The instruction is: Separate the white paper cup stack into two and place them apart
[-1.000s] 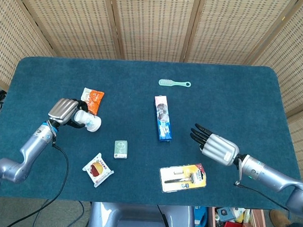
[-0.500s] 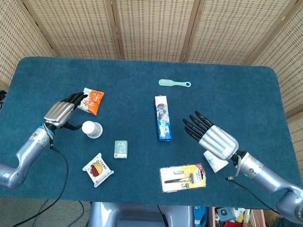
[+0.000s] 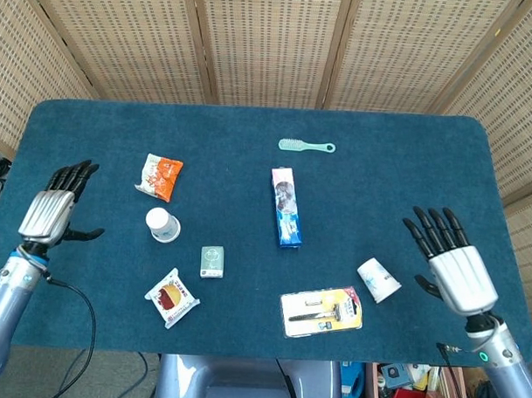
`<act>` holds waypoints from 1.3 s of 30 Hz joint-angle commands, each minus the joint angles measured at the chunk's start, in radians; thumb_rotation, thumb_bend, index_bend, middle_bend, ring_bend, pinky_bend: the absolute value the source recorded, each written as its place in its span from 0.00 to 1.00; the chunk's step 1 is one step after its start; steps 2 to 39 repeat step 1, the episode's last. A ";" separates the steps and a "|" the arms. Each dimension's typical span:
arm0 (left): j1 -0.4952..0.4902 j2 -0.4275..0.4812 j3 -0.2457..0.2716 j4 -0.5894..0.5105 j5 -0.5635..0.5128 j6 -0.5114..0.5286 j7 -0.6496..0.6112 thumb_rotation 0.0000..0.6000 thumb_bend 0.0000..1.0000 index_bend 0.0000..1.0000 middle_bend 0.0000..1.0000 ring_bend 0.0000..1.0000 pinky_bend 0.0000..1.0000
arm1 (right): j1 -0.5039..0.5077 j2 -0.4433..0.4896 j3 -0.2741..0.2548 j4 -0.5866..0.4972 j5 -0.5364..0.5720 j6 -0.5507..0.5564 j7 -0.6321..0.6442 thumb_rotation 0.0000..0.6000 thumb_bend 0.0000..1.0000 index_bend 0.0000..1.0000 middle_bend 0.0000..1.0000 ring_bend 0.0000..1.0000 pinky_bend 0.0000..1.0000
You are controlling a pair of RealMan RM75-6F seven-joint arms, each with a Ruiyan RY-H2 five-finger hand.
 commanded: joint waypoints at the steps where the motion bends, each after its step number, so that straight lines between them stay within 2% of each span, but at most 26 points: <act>1: 0.104 0.024 0.046 -0.085 0.035 0.136 0.057 1.00 0.17 0.00 0.00 0.00 0.00 | -0.068 -0.022 -0.021 -0.023 0.036 0.052 0.032 1.00 0.00 0.00 0.00 0.00 0.00; 39: 0.104 0.024 0.046 -0.085 0.035 0.136 0.057 1.00 0.17 0.00 0.00 0.00 0.00 | -0.068 -0.022 -0.021 -0.023 0.036 0.052 0.032 1.00 0.00 0.00 0.00 0.00 0.00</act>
